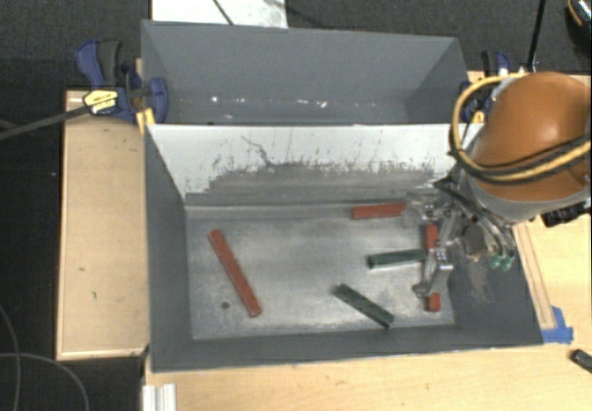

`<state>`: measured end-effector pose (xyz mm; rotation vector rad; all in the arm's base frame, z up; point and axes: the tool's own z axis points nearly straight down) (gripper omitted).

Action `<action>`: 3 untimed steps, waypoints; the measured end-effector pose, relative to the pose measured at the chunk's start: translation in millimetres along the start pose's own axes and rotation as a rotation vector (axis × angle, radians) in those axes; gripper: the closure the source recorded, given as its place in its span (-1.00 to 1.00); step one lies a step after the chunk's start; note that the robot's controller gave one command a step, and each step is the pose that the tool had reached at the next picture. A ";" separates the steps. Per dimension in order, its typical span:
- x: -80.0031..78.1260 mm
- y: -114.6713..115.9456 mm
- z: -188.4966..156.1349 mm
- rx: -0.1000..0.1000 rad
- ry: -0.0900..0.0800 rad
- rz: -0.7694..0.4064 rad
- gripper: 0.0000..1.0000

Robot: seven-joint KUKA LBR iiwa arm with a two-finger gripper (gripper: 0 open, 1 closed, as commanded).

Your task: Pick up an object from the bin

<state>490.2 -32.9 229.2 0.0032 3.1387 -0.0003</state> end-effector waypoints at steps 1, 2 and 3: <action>0.5 53.2 160.5 -0.002 0.007 -0.129 -1.00; -1.0 51.8 156.7 -0.001 0.001 -0.128 1.00; -7.4 63.2 -34.0 0.000 -0.006 -0.467 1.00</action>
Offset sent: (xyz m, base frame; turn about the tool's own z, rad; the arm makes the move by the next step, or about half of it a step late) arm 0.0012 0.0516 -0.1568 -0.1183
